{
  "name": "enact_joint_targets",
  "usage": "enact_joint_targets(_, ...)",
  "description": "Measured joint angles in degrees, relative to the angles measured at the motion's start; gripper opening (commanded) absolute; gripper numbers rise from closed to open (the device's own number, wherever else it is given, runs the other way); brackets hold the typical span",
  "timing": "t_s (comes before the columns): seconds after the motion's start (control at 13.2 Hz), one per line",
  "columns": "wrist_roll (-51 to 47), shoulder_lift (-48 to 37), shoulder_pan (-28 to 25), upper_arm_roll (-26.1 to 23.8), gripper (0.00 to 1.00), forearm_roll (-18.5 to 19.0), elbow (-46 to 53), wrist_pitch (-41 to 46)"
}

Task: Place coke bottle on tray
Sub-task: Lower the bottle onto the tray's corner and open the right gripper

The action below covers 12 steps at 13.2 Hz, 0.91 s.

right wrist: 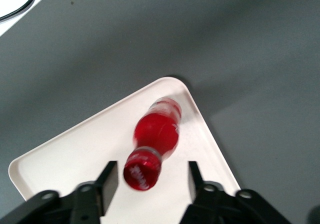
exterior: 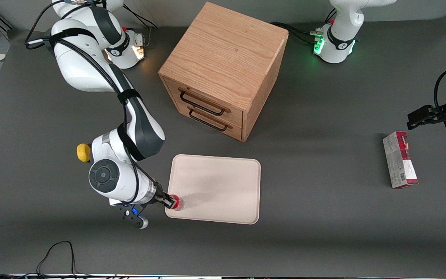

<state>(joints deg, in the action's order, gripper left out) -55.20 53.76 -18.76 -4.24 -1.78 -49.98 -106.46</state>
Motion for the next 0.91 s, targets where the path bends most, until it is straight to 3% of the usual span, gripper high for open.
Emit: enact_joint_targets(0.91, -0.17, -0.09, -0.12, 0.03, 1.00, 1.01, 0.58, 0.32)
